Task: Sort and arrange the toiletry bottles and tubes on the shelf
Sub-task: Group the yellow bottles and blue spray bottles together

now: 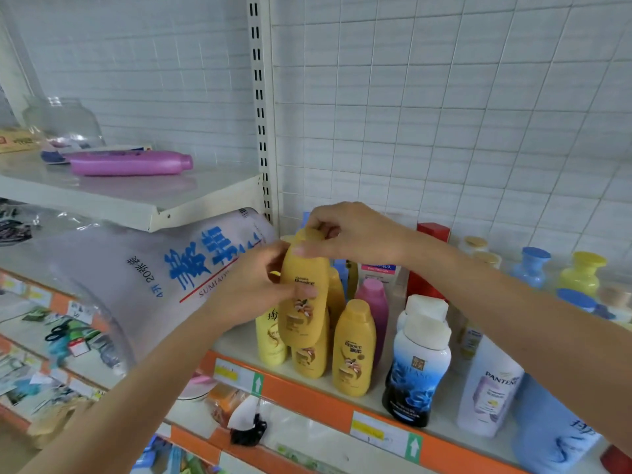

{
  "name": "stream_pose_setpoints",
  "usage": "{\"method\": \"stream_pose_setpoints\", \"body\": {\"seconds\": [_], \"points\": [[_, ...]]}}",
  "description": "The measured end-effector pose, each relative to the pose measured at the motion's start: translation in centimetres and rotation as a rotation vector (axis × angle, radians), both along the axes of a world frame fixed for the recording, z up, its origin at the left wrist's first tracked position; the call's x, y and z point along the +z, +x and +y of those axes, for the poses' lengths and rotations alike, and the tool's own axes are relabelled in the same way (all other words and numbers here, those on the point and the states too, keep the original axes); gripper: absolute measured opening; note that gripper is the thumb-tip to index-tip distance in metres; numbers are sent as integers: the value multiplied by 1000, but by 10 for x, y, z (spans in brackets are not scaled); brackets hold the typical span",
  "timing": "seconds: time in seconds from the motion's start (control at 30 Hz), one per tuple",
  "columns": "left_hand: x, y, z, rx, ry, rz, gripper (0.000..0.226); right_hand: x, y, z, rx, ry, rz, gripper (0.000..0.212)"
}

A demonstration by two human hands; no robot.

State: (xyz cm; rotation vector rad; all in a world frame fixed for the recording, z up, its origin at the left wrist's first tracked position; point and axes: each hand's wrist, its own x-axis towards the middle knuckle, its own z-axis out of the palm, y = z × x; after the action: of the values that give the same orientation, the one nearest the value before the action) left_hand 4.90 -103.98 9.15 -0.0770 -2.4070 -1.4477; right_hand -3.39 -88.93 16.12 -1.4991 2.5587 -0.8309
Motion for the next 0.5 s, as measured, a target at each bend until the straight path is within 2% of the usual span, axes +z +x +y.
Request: {"method": "stream_pose_setpoints", "body": {"seconds": [0.1, 0.17, 0.27, 0.4, 0.5], "points": [[1, -2, -8, 86, 50, 18, 45, 9, -24, 4, -63, -17, -180, 37], [11, -3, -14, 105, 94, 38, 43, 4, -49, 5, -158, 94, -40, 39], [32, -8, -22, 89, 165, 92, 54, -22, -81, -3, -238, 374, 170, 35], [59, -18, -32, 75, 203, 163, 52, -52, -101, -19, -264, 514, 144, 43], [76, -33, -36, 75, 198, 214, 36, -65, -110, -26, -244, 551, 159, 39]]}}
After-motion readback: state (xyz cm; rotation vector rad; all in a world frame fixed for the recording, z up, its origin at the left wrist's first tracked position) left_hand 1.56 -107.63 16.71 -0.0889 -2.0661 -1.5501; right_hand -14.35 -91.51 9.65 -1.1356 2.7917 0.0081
